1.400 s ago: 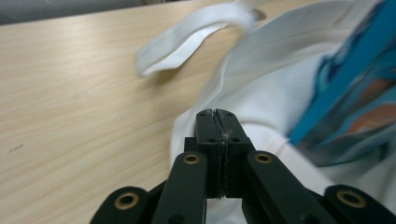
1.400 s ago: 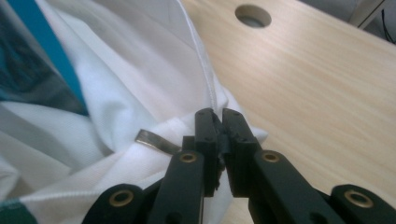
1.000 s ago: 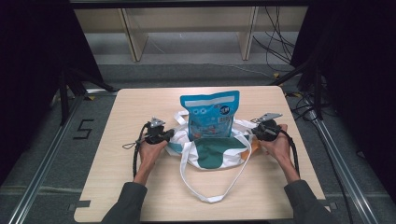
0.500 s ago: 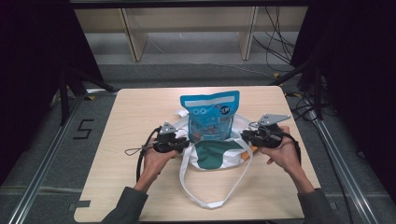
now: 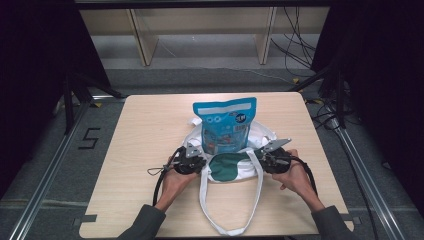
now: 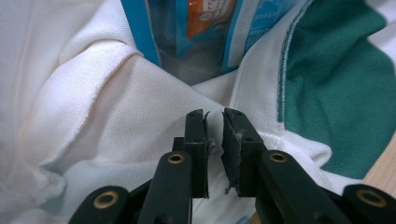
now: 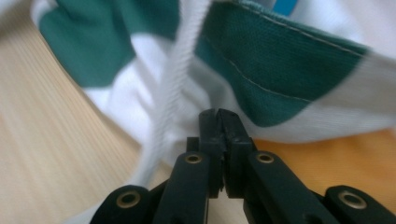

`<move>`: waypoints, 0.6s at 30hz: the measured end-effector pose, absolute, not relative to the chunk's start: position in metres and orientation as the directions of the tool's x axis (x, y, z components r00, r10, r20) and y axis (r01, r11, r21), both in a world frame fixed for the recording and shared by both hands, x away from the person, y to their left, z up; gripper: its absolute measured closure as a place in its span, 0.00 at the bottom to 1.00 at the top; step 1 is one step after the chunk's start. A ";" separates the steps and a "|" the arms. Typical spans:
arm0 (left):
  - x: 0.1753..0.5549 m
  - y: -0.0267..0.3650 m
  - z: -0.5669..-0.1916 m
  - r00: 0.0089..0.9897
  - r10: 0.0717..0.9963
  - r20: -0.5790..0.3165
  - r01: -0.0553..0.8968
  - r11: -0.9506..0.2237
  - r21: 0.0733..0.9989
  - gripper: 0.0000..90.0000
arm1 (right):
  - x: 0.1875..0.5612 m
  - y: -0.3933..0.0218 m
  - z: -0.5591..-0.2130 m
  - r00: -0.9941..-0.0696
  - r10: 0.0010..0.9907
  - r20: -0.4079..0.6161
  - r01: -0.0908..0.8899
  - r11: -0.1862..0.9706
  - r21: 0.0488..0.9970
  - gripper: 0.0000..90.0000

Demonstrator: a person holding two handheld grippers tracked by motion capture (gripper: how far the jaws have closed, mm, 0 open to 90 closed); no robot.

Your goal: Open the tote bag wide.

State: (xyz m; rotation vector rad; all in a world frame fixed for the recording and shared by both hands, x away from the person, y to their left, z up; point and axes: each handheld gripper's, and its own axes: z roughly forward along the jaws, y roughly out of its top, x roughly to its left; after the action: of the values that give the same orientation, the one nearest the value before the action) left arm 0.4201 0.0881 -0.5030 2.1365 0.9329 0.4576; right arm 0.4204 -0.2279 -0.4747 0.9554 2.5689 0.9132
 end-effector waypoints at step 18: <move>0.410 0.095 -0.471 0.702 0.707 -0.084 0.455 -0.355 0.817 0.81 | 0.431 -0.236 -0.419 -0.720 0.694 -0.005 0.393 0.414 0.821 0.97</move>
State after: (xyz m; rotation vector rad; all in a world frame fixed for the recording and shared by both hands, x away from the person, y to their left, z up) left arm 0.4101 0.0954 -0.4711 2.0129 0.8895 0.3553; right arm 0.4311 -0.2362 -0.4187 0.9357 2.3290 1.2150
